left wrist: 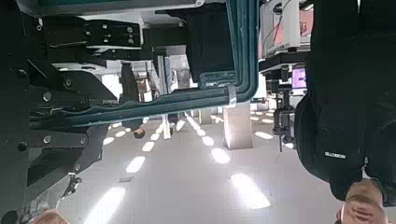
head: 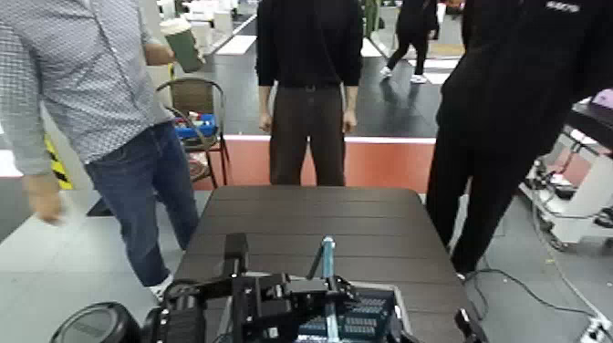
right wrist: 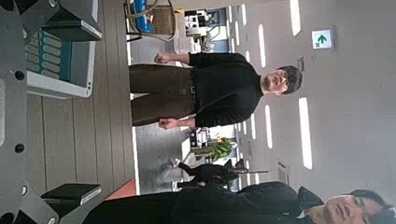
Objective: Grasp the handle of the crate.
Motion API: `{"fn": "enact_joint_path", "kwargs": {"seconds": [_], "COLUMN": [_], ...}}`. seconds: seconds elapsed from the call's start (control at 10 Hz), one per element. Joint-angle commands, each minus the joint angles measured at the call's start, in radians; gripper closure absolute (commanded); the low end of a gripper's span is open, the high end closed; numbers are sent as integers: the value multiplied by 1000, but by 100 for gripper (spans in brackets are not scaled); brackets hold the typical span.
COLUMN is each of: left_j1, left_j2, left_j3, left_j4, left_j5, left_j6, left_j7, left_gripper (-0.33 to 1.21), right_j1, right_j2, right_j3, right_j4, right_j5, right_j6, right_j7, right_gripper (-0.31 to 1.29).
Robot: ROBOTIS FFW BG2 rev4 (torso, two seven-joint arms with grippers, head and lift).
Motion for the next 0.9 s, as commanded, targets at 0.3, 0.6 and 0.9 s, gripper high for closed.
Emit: {"fn": "enact_joint_path", "kwargs": {"seconds": [0.3,0.6,0.9], "left_j1": [14,16,16], "left_j2": [-7,-7,-9], "left_j3": [3,5,6], "left_j4": [12,15,16], "left_j5": [16,16,16], "left_j6": [3,5,5], "left_j7": [2,2,2], "left_gripper": [119,119,119], "right_j1": [0,-2,-2], "right_j2": [1,-3,-3], "right_j3": [3,8,5], "right_j4": [2,-1,-9], "right_j5": [0,0,14], "right_j6": [-3,4,22], "right_j7": [-5,-6,-6], "right_gripper": [15,15,15]}}
